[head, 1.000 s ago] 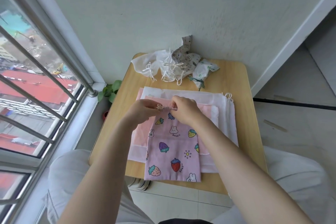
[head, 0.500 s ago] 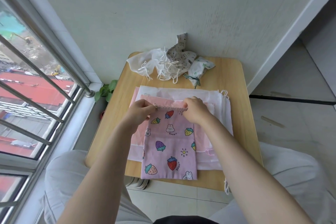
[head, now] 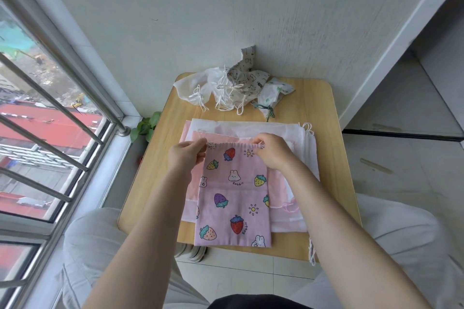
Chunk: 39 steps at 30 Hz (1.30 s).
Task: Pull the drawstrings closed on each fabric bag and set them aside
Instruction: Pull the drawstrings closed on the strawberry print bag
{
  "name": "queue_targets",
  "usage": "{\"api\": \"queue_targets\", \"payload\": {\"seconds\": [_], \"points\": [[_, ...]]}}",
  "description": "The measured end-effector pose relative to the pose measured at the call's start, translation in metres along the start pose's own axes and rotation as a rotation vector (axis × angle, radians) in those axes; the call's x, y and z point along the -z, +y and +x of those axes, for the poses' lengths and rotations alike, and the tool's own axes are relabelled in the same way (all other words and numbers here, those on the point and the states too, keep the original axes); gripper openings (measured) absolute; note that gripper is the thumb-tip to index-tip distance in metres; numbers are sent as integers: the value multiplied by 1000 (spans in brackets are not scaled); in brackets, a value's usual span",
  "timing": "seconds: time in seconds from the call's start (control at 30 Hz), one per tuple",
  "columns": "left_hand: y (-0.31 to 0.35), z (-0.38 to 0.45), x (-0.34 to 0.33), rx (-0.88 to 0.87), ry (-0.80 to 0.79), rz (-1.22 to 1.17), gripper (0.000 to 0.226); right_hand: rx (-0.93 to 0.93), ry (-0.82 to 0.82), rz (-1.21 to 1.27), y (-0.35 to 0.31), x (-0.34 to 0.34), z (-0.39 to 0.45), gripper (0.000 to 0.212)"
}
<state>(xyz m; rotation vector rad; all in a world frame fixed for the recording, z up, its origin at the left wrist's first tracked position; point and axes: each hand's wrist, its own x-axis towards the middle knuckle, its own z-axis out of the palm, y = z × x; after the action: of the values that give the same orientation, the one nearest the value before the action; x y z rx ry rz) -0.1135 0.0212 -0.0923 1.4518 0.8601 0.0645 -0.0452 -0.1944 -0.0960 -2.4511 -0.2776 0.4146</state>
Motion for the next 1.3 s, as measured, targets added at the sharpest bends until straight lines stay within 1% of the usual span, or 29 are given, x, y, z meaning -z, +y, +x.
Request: {"api": "queue_targets", "payload": {"seconds": [0.1, 0.17, 0.23, 0.33, 0.43, 0.47, 0.57, 0.67, 0.73, 0.83, 0.87, 0.93, 1.1, 1.17, 1.23, 1.3], "points": [[0, 0, 5, -33, 155, 75, 18, -60, 57, 8, 5, 2, 1, 27], [1, 0, 8, -66, 201, 126, 17, -90, 80, 51, 10, 4, 1, 30], [2, 1, 8, -79, 166, 155, 13, -72, 68, 100, 11, 5, 0, 26], [1, 3, 2, -60, 30, 167, 18, -21, 16, 173, 8, 3, -4, 19], [0, 4, -4, -69, -58, 215, 19, -5, -21, 250, 8, 3, -4, 35], [0, 4, -6, -48, -73, 214, 20, -7, -27, 278, 9, 3, -5, 39], [0, 8, -11, 17, -80, 257, 23, -8, -17, 332, 12, 3, -7, 43], [3, 14, -16, -9, -15, 336, 22, 4, -5, 343, 15, 1, -8, 44], [8, 17, -19, 10, -17, 390, 27, 15, -11, 349, 16, 1, -9, 43], [15, 22, -26, 97, -43, 465, 37, 33, -29, 349, 16, 1, -11, 44], [17, 22, -29, 123, -55, 463, 37, 40, -30, 346, 17, 2, -11, 45], [19, 24, -34, 155, -92, 376, 32, 56, -23, 332, 17, 2, -11, 47], [20, 27, -35, 127, -97, 147, 16, 74, -39, 310, 16, 2, -8, 46], [18, 28, -32, 92, -88, 111, 16, 62, -24, 291, 18, 1, -6, 42], [16, 27, -29, 67, -64, 78, 22, 9, 20, 294, 22, 2, -5, 38], [13, 26, -24, 61, -37, 6, 27, -42, 69, 322, 25, 3, -6, 26]]}}
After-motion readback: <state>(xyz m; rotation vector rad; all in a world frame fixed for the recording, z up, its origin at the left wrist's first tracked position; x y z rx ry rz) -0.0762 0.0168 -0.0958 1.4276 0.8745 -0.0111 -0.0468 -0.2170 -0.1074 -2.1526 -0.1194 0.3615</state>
